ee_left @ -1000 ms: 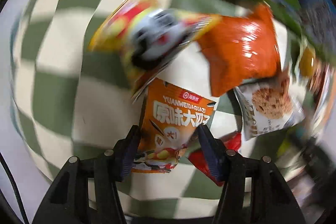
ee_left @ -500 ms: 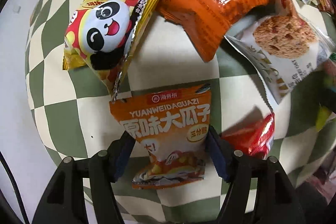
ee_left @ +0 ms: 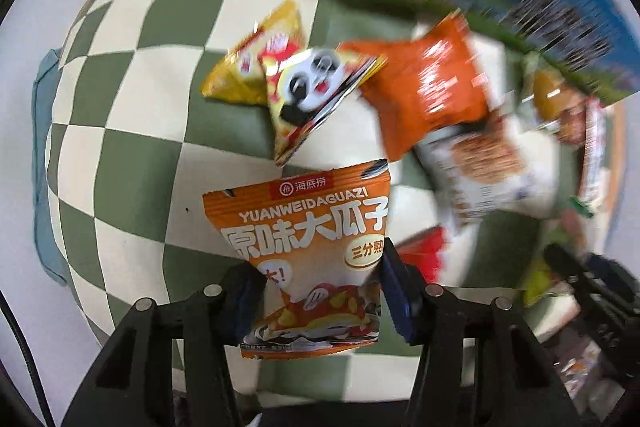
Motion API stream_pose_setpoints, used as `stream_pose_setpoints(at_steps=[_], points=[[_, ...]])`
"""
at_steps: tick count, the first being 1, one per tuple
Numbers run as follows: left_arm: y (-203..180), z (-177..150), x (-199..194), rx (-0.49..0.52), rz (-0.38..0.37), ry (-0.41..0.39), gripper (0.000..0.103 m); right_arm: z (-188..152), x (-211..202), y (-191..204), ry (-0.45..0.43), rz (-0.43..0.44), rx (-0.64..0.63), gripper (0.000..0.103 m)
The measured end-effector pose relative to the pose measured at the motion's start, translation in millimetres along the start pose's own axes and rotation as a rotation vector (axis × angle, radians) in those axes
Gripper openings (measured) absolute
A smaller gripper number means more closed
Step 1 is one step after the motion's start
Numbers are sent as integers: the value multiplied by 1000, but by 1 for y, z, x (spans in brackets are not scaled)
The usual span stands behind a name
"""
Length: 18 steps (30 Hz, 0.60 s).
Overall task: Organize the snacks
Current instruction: 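Carry both bags into the box and open both tools to release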
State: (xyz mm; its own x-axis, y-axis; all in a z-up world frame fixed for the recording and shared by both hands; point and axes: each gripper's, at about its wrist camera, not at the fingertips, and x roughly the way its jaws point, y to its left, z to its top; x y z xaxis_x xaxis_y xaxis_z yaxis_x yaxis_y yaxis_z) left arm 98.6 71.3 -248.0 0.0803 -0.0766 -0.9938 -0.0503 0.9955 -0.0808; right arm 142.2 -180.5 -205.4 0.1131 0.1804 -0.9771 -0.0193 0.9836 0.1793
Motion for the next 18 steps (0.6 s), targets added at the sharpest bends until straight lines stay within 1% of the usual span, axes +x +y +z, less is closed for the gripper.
stream_pose_setpoints(at_steps=[4,6,8,9,10,11,12,13,16,18], points=[[-12,-1,-45,9,-89,-71,51,9,-46,1,-50,63,-14,50],[-19,14,-67,22,-134,-105,51,21,-72,0,-78,90,-24,50],[-43,48,-95,40,-183,-139,51,38,-100,-4,-116,115,-39,50],[-54,75,-107,56,-197,-150,51,50,-113,-5,-136,117,-49,50],[-67,95,-117,69,-212,-165,51,65,-128,-8,-166,115,-57,50],[-71,114,-130,81,-218,-188,51,81,-137,-8,-189,108,-67,50],[-78,144,-152,97,-215,-199,51,93,-143,-10,-206,96,-74,50],[-89,162,-158,113,-211,-210,51,110,-148,-11,-230,73,-85,50],[-114,219,-170,144,-185,-227,51,162,-158,-22,-272,-8,-107,50],[-125,254,-165,151,-159,-208,51,201,-154,-30,-259,-47,-117,50]])
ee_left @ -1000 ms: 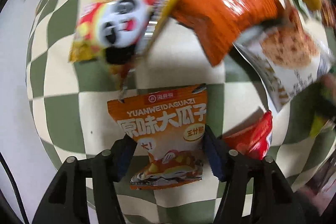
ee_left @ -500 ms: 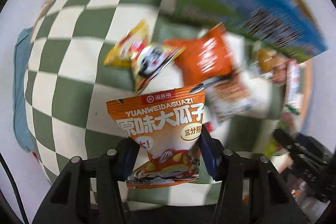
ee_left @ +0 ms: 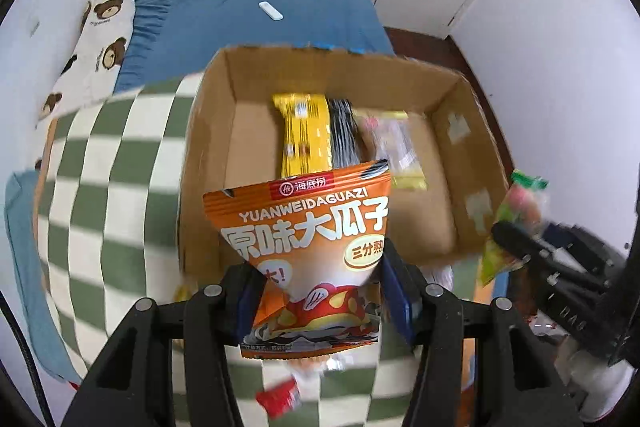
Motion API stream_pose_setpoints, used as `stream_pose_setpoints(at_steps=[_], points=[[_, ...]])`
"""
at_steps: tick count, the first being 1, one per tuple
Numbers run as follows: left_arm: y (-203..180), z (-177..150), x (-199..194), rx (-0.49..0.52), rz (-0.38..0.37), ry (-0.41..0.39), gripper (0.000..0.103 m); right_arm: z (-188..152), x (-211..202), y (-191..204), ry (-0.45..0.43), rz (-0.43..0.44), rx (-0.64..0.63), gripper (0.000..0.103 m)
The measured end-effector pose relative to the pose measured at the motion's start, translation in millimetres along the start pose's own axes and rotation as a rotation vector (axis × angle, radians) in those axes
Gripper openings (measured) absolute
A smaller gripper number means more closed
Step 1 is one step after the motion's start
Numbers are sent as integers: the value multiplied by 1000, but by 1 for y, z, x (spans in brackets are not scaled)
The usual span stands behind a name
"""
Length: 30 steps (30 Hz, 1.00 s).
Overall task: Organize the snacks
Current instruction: 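Carry both bags into the box and open both tools to release, then grasp the cookie packet with the left tool while the right tool grasps the white bar pack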
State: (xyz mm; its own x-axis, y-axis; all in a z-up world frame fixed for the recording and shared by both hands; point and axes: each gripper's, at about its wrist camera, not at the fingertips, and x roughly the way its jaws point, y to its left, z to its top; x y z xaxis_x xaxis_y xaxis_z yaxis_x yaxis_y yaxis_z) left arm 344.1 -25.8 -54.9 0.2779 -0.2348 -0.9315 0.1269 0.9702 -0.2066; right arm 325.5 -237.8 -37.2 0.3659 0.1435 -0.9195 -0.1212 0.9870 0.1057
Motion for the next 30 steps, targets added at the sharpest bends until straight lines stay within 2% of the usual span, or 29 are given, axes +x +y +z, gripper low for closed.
stream_pose_setpoints(at_steps=[5,8,12,19,21,22,23,24,25,26,27,30], points=[[11,65,58,1,69,93,51,62,47,-21,85,-49,-8,50],[16,87,86,12,108,144,51,90,75,-28,136,-80,-31,50],[26,111,113,12,141,188,51,110,108,-39,210,-80,-29,50],[44,138,143,-10,155,255,53,124,140,-45,273,-103,-19,50],[46,141,149,-15,153,276,53,127,151,-47,303,-108,2,51],[48,142,153,-25,149,294,53,129,155,-49,322,-99,17,56],[50,144,154,-34,145,298,55,130,159,-49,338,-87,31,71],[52,145,156,-41,138,296,63,132,161,-52,354,-74,54,79],[52,146,156,-45,133,293,71,133,163,-52,355,-62,63,84],[53,148,156,-44,138,289,90,134,165,-51,357,-58,65,87],[53,149,157,-43,144,286,96,134,165,-50,362,-64,65,87],[50,148,157,-32,154,286,96,134,167,-48,369,-66,62,90]])
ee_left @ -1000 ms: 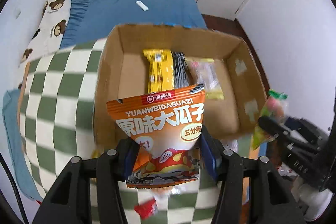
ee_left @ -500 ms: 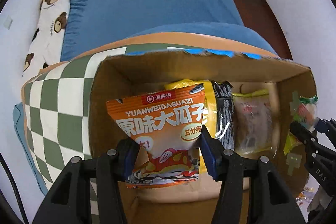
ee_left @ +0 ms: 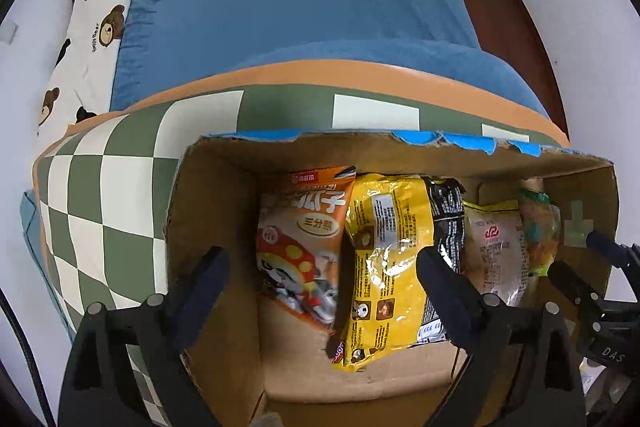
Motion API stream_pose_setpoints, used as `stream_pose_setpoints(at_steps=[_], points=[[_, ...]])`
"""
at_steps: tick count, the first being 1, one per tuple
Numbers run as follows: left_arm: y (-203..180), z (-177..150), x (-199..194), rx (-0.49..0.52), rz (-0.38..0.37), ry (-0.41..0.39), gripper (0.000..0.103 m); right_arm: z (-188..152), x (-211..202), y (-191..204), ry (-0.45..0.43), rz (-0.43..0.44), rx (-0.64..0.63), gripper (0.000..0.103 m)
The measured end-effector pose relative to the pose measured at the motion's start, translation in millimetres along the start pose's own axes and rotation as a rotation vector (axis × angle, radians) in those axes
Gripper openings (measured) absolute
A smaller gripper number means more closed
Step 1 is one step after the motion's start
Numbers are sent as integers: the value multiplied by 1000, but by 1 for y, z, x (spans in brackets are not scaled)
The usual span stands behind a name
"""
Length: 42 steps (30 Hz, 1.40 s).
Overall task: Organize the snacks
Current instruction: 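Grasp the cookie packet with the left tool while the right tool grasps the white bar pack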
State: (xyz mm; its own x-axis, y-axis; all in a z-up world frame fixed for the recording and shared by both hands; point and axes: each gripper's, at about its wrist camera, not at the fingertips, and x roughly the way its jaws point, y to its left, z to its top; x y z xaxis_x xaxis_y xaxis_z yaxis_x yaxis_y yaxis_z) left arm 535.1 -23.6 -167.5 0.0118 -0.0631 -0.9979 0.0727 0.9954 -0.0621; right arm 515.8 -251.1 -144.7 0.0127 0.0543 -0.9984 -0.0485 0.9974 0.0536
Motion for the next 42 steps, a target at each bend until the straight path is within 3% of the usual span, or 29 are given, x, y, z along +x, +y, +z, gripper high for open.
stream_pose_setpoints(at_steps=[12,21,27,34,37,39,42], points=[[-9,-31,-10,-14,-28,-27,96,-17,5,10,-22,13,24,91],[-12,-69,-48,-30,-36,-155,96,-51,-21,21,-111,25,15,91],[-24,-114,-92,17,-19,-305,96,-92,-63,32,-257,41,12,91],[-39,-195,-129,114,20,-451,96,-163,-104,42,-404,120,22,91],[-42,-230,-122,158,34,-451,96,-202,-109,38,-436,141,28,88],[-46,-255,-106,202,49,-415,96,-227,-103,34,-424,131,27,73],[-48,-290,-67,269,83,-335,96,-271,-80,22,-369,97,43,70]])
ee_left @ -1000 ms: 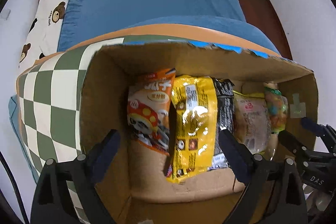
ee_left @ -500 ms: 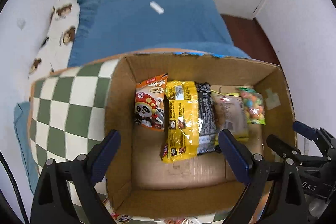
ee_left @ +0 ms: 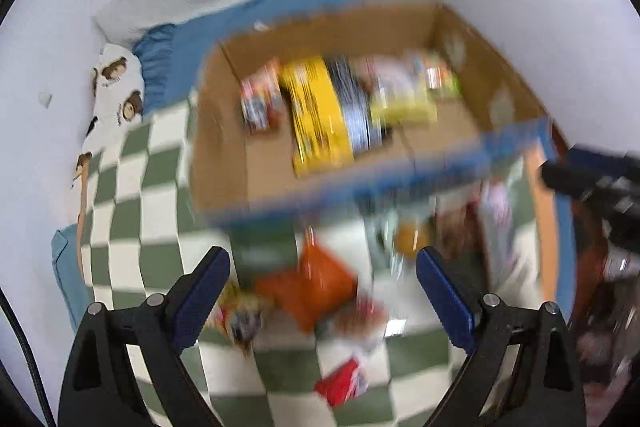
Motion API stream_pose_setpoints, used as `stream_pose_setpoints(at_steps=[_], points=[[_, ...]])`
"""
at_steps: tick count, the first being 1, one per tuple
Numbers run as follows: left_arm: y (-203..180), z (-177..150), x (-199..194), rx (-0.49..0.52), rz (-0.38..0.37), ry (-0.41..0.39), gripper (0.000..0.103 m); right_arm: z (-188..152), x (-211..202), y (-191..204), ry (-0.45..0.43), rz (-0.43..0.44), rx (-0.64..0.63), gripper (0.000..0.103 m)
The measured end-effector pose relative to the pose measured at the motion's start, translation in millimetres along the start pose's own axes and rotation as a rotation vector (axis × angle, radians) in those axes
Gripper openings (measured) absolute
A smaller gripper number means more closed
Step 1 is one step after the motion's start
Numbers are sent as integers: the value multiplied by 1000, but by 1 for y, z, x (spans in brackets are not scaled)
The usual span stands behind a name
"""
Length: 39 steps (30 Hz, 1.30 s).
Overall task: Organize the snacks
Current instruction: 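Grasp the cookie packet with the left tool while the right tool grasps the white bar pack, then carry both packs into the box and open both tools to release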
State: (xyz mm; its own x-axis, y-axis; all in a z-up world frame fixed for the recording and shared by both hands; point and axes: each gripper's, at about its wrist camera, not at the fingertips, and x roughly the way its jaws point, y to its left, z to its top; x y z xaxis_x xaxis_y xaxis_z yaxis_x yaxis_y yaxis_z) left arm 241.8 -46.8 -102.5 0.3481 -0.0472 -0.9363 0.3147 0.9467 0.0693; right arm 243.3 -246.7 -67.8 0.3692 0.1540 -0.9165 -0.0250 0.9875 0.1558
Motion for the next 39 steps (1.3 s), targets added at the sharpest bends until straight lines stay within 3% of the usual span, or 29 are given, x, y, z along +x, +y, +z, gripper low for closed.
stream_pose_setpoints(at_steps=[5,11,13,14,15,17,21,23,25,28,32,37,39], points=[[-24,-49,58,118,16,159,96,-77,37,-39,175,-9,57,75],[-57,-62,107,263,35,243,95,-131,75,-68,294,-36,78,75],[-63,-62,114,273,24,240,77,-140,86,-71,317,-39,63,75],[-65,-61,119,257,8,260,55,-144,92,-72,327,-41,54,75],[-66,-61,122,236,-6,275,53,-147,96,-72,334,-43,50,75],[-63,-61,123,160,-14,288,53,-152,103,-73,328,-53,50,62],[-45,-68,125,-95,-118,367,53,-164,104,-77,320,-37,133,58],[-36,-75,127,-220,-190,400,53,-171,104,-78,341,29,189,58],[-33,-78,130,-280,-215,405,53,-176,106,-71,353,82,230,58],[-35,-80,135,-268,-211,388,57,-179,110,-65,339,58,216,59],[-47,-80,143,-141,-161,394,57,-176,114,-57,333,30,170,61],[-68,-81,145,-37,-107,375,57,-162,114,-36,325,-21,24,65],[-75,-80,145,-41,-96,364,57,-160,120,-30,328,-22,6,64]])
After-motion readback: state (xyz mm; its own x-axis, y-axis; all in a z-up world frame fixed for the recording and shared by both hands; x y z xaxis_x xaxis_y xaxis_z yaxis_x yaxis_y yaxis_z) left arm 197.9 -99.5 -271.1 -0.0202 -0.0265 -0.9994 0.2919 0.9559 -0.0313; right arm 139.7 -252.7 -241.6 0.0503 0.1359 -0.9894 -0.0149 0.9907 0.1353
